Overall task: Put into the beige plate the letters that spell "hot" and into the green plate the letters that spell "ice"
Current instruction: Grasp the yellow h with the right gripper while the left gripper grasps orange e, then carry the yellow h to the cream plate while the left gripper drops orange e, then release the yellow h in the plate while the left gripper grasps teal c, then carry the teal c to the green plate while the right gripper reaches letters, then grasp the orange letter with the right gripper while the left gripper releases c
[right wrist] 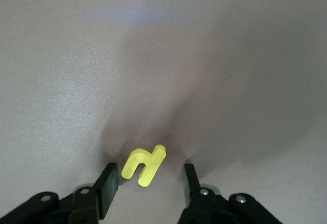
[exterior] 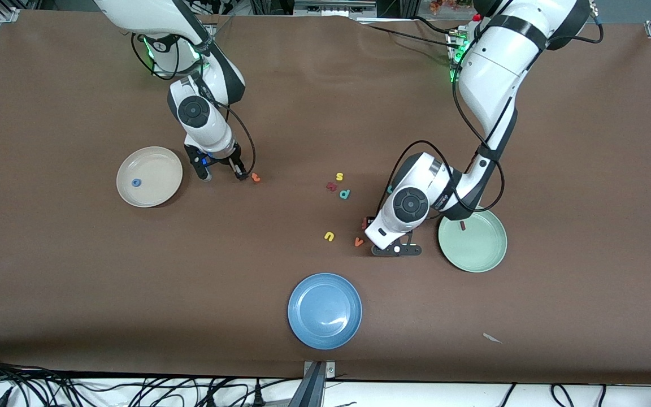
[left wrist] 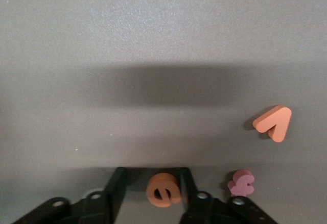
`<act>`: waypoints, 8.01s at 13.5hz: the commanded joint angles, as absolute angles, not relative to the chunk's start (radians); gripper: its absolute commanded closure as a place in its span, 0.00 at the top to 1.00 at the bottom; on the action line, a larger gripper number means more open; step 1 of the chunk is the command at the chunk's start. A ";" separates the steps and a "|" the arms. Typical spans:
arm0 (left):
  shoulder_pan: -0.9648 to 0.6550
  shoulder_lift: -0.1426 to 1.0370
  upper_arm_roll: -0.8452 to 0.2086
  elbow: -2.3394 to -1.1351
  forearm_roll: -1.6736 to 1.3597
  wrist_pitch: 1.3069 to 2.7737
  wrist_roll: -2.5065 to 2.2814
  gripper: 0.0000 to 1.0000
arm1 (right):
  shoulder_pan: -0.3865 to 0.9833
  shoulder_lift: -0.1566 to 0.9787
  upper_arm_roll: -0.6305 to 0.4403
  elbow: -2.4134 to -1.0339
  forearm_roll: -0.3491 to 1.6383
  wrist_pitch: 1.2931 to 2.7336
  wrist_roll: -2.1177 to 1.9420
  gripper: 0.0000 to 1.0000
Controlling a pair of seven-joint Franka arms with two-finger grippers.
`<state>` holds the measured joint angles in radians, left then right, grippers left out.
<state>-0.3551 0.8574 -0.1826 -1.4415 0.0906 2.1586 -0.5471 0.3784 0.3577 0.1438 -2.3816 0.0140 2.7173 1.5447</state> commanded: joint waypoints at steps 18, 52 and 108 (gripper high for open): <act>-0.114 0.782 -0.163 -1.454 0.186 1.977 -0.124 0.30 | 0.387 0.368 0.124 -2.393 -0.035 2.735 1.511 0.36; -0.152 0.627 -0.416 -1.904 0.114 2.324 -1.039 0.02 | 0.339 0.307 -0.261 -2.120 -0.020 2.119 0.512 0.99; 0.207 0.729 -0.417 -1.589 0.341 2.089 -0.023 1.00 | 0.364 0.387 0.173 -2.154 -0.021 2.509 0.161 0.09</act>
<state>0.2085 0.7533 -0.4093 -1.5965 0.3098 2.1024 -0.0362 0.3683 0.4507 0.1881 -2.1658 -0.0269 2.5948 0.1417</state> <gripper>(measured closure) 0.000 0.811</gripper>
